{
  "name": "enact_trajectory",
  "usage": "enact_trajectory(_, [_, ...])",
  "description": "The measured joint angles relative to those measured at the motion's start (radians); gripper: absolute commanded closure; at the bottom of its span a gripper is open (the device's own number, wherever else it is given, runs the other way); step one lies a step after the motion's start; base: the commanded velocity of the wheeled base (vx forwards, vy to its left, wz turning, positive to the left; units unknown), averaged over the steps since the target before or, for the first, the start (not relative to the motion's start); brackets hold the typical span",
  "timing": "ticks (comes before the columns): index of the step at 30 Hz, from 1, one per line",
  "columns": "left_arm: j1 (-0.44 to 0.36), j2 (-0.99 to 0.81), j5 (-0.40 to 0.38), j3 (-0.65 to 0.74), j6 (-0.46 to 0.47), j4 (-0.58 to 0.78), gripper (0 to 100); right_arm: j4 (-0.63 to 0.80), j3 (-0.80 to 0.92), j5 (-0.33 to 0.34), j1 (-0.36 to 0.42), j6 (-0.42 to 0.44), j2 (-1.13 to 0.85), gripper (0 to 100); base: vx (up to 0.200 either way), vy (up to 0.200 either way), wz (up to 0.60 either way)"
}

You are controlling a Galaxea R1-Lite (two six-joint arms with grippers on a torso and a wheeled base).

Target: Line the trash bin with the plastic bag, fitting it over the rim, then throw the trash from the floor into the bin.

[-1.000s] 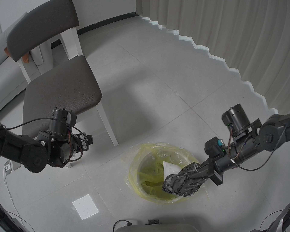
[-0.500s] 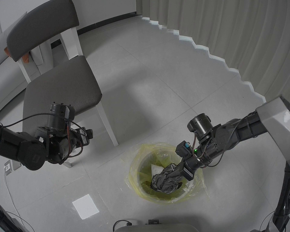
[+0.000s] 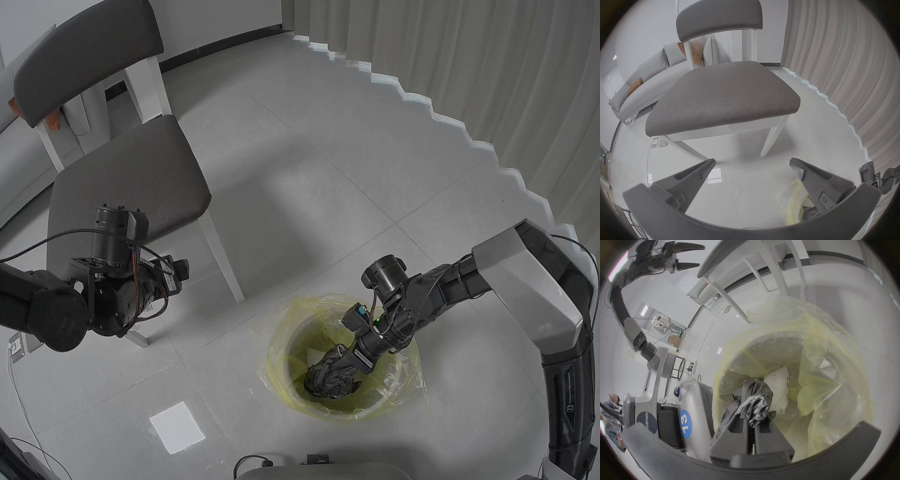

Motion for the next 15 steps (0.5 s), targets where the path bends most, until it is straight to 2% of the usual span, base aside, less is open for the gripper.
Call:
enact_trajectory(3, [0.000,-0.003,0.000,0.001,0.000,0.000,0,0.002,-0.024,-0.001,-0.006,0.007,0.026,100,0.000,0.000,0.00])
enact_trajectory(4, [0.000,-0.004,0.000,0.002,0.000,0.000,0,0.002,-0.030,-0.001,-0.009,0.007,0.034,0,0.000,0.000,0.00])
enact_trajectory(15, [0.000,-0.005,0.000,0.002,-0.011,0.001,0,0.002,-0.042,0.000,-0.040,-0.008,0.045,0,0.000,0.000,0.00])
